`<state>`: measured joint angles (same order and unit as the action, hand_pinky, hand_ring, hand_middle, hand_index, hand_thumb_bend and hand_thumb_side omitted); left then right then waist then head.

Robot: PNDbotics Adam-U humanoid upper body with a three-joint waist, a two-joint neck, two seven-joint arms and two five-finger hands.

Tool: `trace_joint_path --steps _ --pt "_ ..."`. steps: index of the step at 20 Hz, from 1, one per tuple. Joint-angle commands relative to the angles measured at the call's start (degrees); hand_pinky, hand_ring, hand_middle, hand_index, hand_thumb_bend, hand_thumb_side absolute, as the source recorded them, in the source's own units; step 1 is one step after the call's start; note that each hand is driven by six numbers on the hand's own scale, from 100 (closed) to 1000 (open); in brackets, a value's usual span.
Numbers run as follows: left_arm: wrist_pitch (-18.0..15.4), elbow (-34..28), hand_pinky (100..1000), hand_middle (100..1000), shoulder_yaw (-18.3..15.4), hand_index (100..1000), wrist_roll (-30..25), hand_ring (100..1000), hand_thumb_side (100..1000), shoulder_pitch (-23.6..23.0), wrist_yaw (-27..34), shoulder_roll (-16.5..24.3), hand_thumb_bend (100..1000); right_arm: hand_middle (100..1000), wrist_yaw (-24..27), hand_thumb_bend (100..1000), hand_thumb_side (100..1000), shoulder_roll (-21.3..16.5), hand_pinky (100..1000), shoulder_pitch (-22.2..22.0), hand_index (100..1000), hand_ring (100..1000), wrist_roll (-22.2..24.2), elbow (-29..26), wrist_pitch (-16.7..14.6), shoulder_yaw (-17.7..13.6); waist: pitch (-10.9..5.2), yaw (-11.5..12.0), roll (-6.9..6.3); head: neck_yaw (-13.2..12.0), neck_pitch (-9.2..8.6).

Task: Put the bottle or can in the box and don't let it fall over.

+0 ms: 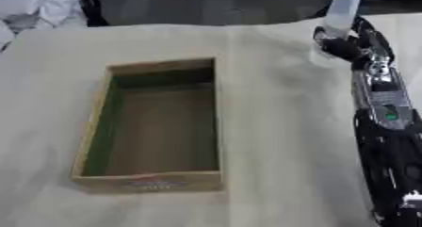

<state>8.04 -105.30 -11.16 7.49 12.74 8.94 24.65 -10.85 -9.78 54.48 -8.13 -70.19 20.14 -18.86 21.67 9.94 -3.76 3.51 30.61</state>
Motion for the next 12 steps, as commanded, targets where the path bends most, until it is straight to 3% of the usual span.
trace_joint_path --steps 1,12 --pt "-0.1 -1.2 1000 848 -0.3 857 -0.3 1000 100 0.7 -0.2 0.9 100 1000 0.1 256 100 -0.5 1000 1.8 1000 1000 -0.7 -0.4 0.2 -0.3 -0.77 0.4 -0.08 0.4 -1.06" --pt "-0.1 -1.5 1000 848 -0.1 857 -0.6 1000 100 1.0 -0.3 0.8 100 996 -0.1 264 100 -1.2 1000 3.4 1000 1000 -3.5 0.6 0.7 -1.2 0.26 2.0 0.03 1.3 -2.04"
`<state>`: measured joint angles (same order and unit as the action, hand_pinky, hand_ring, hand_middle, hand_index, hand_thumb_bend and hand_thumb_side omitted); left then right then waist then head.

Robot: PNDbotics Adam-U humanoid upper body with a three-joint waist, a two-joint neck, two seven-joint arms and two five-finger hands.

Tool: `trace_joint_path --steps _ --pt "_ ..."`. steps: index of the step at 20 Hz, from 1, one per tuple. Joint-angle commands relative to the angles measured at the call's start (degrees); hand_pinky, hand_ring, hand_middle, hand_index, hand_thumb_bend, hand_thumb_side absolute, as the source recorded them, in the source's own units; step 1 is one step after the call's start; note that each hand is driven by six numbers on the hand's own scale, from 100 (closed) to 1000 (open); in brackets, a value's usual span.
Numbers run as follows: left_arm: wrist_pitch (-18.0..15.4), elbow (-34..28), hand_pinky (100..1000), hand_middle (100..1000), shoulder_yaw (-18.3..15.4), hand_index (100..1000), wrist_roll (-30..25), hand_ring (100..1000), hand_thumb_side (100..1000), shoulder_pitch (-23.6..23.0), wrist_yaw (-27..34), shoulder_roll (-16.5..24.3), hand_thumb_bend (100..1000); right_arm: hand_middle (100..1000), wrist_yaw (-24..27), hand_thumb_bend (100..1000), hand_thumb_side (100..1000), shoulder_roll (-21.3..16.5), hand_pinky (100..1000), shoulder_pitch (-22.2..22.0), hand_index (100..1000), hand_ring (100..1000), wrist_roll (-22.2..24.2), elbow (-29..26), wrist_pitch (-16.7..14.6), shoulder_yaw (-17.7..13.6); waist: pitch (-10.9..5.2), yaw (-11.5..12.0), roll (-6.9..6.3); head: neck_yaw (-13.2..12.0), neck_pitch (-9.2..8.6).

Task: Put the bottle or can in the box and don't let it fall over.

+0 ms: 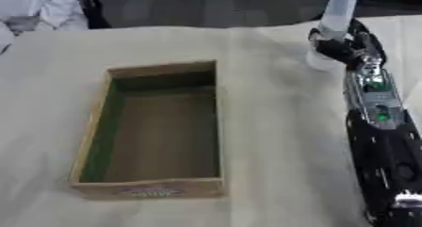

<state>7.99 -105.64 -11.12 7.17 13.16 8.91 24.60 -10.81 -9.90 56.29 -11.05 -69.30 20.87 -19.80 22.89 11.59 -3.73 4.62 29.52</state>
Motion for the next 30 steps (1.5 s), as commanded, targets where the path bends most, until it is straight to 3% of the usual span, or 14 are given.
trace_joint_path --steps 1,15,18,21,22,24,26,27,28,30 --pt "-0.1 -1.1 1000 848 -0.1 857 -0.3 1000 100 0.6 -0.3 0.9 100 995 -0.1 263 100 -1.2 1000 1.8 1000 1000 -0.8 -0.1 0.0 -0.3 -0.89 0.5 0.04 0.2 -1.03" --pt "-0.1 -1.4 1000 847 0.0 853 -0.5 1000 100 0.9 -0.3 1.0 100 957 -0.4 273 100 -1.8 1000 3.1 1000 1000 -3.0 2.1 -0.1 -0.6 -0.19 2.1 0.51 0.8 -2.15" --pt "-0.1 -1.4 1000 846 0.0 852 -0.5 1000 100 0.9 -0.3 1.0 100 917 0.6 240 100 -1.8 995 3.1 970 999 -3.8 2.5 0.0 -0.9 -0.17 2.1 0.55 0.9 -2.15" --pt "-0.1 -1.4 1000 846 0.0 850 -0.6 1000 100 0.9 -0.3 1.0 100 873 3.1 126 100 -1.7 997 3.1 933 959 -4.6 2.5 -0.2 -1.1 -0.21 1.9 0.53 0.7 -2.04" --pt "-0.1 -1.4 1000 846 0.0 850 -0.6 1000 100 0.9 -0.3 1.0 100 873 4.2 126 100 -1.6 997 3.1 933 959 -4.9 2.5 -0.3 -1.1 -0.22 1.9 0.53 0.7 -2.01" --pt "-0.1 -1.4 1000 846 -0.1 849 -0.6 1000 100 0.9 -0.3 1.0 100 805 6.6 100 100 -1.6 1000 3.0 881 888 -5.7 2.5 -0.8 -1.2 -0.23 1.9 0.50 0.7 -1.98" --pt "-0.1 -1.4 1000 846 -0.1 849 -0.6 1000 100 0.9 -0.3 1.0 100 805 9.0 100 100 -1.6 1000 2.9 881 888 -6.6 2.7 -1.6 -1.0 -0.25 1.9 0.48 0.7 -1.97" --pt "-0.1 -1.4 1000 845 -0.1 846 -0.6 1000 100 0.9 -0.3 1.0 100 729 9.9 100 100 -1.6 1000 2.9 801 816 -7.1 2.8 -2.0 -1.0 -0.25 1.9 0.46 0.7 -1.96" --pt "-0.1 -1.4 1000 845 -0.1 846 -0.6 1000 100 0.9 -0.3 1.0 100 729 11.0 100 100 -1.6 1000 2.9 801 816 -7.8 2.8 -2.7 -0.9 -0.26 1.9 0.44 0.8 -1.94" --pt "-0.1 -1.4 1000 844 -0.1 845 -0.6 1000 100 0.9 -0.2 0.9 100 591 12.6 100 100 -1.7 1000 2.8 658 710 -9.1 2.9 -4.2 -0.7 -0.29 1.9 0.42 0.8 -1.83"
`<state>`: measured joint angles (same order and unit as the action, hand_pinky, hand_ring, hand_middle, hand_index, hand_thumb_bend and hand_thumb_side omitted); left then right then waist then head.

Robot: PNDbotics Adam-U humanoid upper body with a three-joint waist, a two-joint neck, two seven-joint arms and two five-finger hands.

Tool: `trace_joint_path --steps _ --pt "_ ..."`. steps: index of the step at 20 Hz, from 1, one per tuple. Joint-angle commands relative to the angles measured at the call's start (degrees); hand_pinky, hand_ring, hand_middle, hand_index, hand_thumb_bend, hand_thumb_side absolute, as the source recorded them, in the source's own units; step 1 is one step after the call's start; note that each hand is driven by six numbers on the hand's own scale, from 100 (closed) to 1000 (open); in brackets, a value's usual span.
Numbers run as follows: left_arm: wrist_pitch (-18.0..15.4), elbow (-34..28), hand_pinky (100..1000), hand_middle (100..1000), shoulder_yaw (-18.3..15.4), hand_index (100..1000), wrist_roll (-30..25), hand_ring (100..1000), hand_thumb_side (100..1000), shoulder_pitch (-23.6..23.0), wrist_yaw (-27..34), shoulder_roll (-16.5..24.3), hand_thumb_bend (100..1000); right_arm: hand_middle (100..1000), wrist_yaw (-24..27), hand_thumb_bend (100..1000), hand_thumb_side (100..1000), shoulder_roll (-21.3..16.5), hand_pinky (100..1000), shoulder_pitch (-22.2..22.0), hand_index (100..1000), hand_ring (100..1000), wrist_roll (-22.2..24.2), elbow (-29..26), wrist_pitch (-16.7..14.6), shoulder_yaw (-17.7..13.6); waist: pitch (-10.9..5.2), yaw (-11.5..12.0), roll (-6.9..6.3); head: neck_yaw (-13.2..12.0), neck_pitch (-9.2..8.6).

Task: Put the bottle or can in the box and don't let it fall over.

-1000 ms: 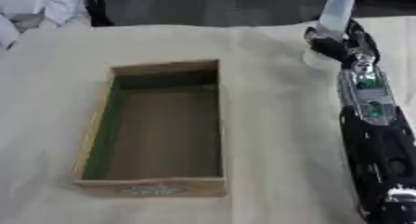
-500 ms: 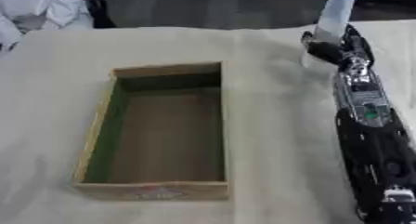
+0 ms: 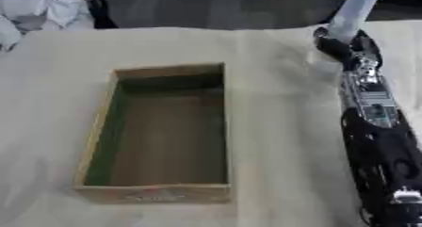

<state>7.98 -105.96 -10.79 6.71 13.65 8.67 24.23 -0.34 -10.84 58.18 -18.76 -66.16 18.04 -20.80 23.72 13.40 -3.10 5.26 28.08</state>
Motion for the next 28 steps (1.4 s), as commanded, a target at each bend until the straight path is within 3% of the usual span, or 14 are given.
trace_joint_path --steps 1,2,4,5,9,17,28 --pt "0.0 -1.1 1000 843 -0.4 845 -0.1 1000 100 0.4 0.1 1.3 100 511 2.5 100 100 -0.9 1000 0.9 567 612 -2.2 -0.1 -2.1 0.4 -1.14 0.1 -0.21 0.1 -0.36" --pt "0.0 -1.1 1000 843 -0.4 845 -0.1 1000 100 0.4 0.2 1.3 100 438 2.6 100 100 -1.1 1000 0.9 478 524 -3.0 0.0 -2.7 0.5 -1.16 0.1 -0.22 0.1 -0.32" --pt "0.0 -1.1 1000 843 -0.4 845 -0.1 1000 100 0.4 0.4 1.4 100 376 2.0 100 100 -1.4 995 1.0 407 460 -4.6 0.2 -3.6 0.7 -1.23 0.1 -0.22 0.1 -0.20" --pt "0.0 -1.1 1000 842 -0.4 844 -0.1 1000 100 0.4 0.4 1.4 100 305 1.6 100 100 -1.5 986 1.0 321 394 -5.0 0.4 -3.9 1.0 -1.28 0.1 -0.21 0.1 -0.11" --pt "0.0 -1.1 1000 842 -0.4 843 -0.2 1000 100 0.3 0.5 1.4 100 178 -0.7 100 100 -1.9 975 1.2 189 343 -3.6 0.2 -5.0 2.1 -1.54 -0.1 -0.21 0.1 0.27" --pt "0.1 -1.0 1000 842 -0.4 842 -0.1 1000 100 0.1 0.6 1.8 100 106 -5.3 100 100 -1.7 948 1.8 146 315 2.7 -3.5 -6.7 4.1 -2.78 -0.9 -0.33 -0.4 1.91" --pt "0.3 -0.5 1000 842 -0.6 840 0.1 1000 100 -0.8 1.2 2.6 100 100 -5.1 100 100 1.3 886 2.4 143 255 9.1 -6.4 -7.6 9.4 -6.13 -2.6 -0.16 -1.4 5.03"
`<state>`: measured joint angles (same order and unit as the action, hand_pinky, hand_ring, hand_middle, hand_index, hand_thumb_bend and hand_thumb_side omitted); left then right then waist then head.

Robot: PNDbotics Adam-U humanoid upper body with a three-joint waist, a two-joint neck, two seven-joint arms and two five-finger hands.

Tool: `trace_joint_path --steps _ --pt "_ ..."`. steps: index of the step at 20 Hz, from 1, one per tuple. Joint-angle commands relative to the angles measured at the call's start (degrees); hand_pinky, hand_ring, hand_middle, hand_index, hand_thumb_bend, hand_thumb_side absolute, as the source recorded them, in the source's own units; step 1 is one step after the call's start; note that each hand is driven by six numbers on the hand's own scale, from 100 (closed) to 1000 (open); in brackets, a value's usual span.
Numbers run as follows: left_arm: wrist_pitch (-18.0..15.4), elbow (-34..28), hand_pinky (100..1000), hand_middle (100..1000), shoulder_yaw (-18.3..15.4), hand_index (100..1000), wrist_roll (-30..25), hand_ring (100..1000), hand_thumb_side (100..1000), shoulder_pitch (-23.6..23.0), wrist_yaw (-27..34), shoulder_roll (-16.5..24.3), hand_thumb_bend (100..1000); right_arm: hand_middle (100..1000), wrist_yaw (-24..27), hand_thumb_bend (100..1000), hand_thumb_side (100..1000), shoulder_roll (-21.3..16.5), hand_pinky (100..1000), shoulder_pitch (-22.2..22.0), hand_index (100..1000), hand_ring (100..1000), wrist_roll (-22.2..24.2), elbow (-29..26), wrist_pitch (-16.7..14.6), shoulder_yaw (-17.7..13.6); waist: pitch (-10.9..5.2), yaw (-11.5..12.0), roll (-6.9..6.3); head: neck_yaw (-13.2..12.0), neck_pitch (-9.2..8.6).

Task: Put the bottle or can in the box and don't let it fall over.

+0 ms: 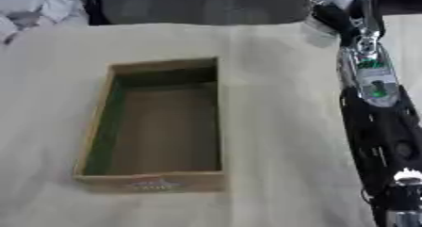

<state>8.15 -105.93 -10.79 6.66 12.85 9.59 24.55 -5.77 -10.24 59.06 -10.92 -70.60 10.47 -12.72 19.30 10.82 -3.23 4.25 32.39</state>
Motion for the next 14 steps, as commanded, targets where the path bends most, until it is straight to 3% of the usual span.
trace_joint_path --steps 1,14 --pt "0.1 -0.5 1000 842 -0.6 840 0.2 1000 100 -0.1 0.3 2.4 100 100 0.5 100 100 1.3 890 1.5 143 256 1.8 -2.1 0.1 1.7 -2.00 -0.1 0.01 -0.5 1.03" --pt "0.3 0.2 1000 841 -0.7 838 0.6 1000 100 -1.3 1.0 3.3 100 100 -1.0 100 100 14.9 922 -3.4 146 277 13.0 -5.5 -1.9 12.5 -5.78 -0.8 0.73 -0.6 4.03"
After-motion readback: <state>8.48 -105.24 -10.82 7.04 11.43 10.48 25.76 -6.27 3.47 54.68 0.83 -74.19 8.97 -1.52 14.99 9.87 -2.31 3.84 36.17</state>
